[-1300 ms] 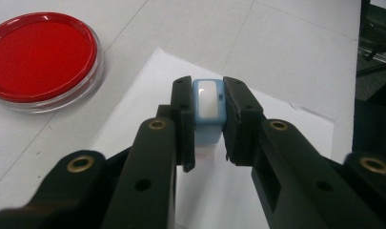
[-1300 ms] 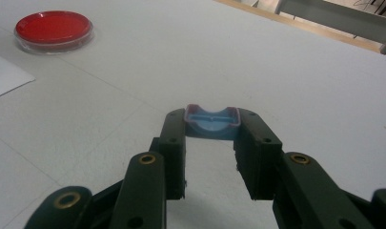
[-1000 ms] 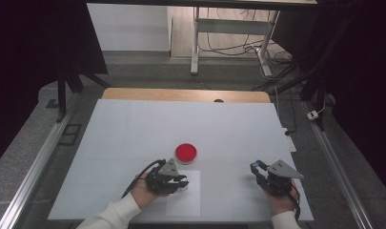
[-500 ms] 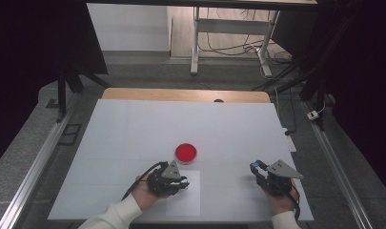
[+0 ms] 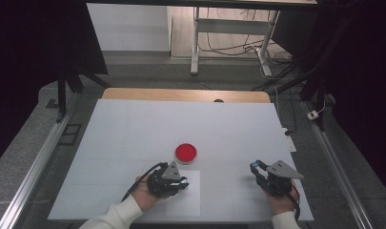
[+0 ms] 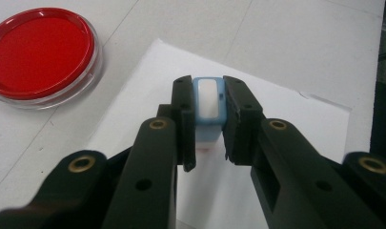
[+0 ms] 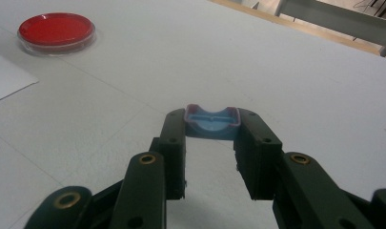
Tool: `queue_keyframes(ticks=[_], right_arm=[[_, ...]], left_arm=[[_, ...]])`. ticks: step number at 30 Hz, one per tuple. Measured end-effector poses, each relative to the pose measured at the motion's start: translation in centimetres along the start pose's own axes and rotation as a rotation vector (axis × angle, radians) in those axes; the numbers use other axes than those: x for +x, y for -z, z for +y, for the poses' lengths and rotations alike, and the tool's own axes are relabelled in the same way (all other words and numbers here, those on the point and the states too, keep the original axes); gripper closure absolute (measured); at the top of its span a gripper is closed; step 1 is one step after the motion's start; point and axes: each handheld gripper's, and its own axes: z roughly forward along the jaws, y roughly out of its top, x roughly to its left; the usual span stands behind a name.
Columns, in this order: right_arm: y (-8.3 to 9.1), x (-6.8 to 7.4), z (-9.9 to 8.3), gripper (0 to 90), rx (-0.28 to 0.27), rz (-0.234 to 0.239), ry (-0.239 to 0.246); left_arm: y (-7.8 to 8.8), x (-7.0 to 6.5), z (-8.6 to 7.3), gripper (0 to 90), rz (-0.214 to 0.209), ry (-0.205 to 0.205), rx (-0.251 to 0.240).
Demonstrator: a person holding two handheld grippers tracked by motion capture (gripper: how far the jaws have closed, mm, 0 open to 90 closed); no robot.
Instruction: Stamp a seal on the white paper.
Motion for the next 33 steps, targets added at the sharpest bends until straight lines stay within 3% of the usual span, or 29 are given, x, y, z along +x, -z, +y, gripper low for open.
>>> queue_keyframes(ticks=[7,13,33], right_arm=[[0.01,0.02,0.00,65.3,-0.001,0.001,0.000],[-0.08,0.06,0.00,65.3,0.004,0.001,0.001],[0.04,0.05,0.05,65.3,-0.002,0.001,0.001]], left_arm=[[0.01,0.06,-0.08,76.2,-0.004,0.005,-0.001],[-0.06,0.07,0.50,76.2,-0.005,-0.006,0.032],[0.05,0.24,0.43,75.9,-0.014,0.003,0.019]])
